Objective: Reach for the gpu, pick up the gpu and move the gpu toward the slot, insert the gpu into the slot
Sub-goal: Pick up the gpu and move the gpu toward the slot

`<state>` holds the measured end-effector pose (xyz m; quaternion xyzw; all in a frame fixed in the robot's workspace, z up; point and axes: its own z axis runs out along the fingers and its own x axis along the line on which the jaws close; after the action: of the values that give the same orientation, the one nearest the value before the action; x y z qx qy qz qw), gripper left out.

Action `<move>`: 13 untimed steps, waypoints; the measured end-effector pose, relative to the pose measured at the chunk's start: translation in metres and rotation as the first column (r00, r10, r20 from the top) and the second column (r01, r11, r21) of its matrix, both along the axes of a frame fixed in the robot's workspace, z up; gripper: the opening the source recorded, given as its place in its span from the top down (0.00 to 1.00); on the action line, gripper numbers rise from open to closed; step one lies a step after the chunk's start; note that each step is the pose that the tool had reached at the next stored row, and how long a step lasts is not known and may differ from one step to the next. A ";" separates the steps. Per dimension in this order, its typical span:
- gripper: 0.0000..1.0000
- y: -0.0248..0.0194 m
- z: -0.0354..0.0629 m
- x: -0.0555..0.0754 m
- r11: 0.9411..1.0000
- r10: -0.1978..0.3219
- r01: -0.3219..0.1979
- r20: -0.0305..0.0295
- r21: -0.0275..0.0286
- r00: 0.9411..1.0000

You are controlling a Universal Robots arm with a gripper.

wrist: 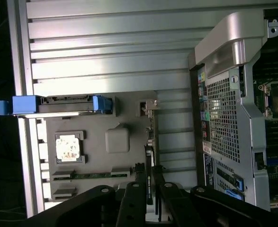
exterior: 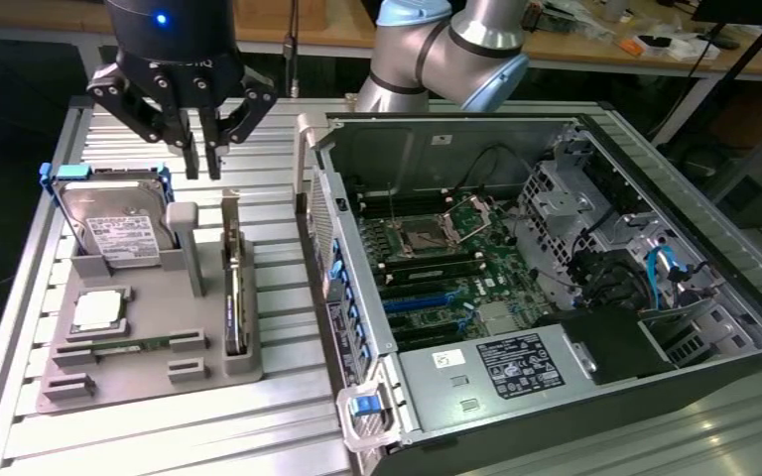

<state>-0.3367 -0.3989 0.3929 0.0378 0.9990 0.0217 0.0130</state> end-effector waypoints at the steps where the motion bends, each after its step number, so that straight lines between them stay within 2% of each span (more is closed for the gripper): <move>1: 0.70 0.0000 0.0000 0.000 1.000 0.000 0.000 0.000 0.000 1.000; 2: 0.70 0.0000 0.0000 0.000 1.000 0.000 0.000 0.000 0.000 1.000; 7: 0.40 0.0000 -0.0001 0.000 1.000 0.003 -0.003 0.000 0.000 1.000; 8: 0.40 0.0000 -0.0005 0.000 1.000 0.011 -0.011 0.000 0.000 1.000; 9: 0.34 0.0000 -0.0021 0.000 1.000 0.028 -0.028 -0.001 0.000 1.000; 11: 0.34 -0.0008 -0.0105 0.000 0.999 0.054 -0.054 -0.002 0.000 0.999; 13: 0.34 -0.0036 -0.0175 0.000 0.998 0.059 -0.059 -0.003 0.000 0.998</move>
<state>-0.3364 -0.4026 0.3755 0.0084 0.9997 0.0219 0.0111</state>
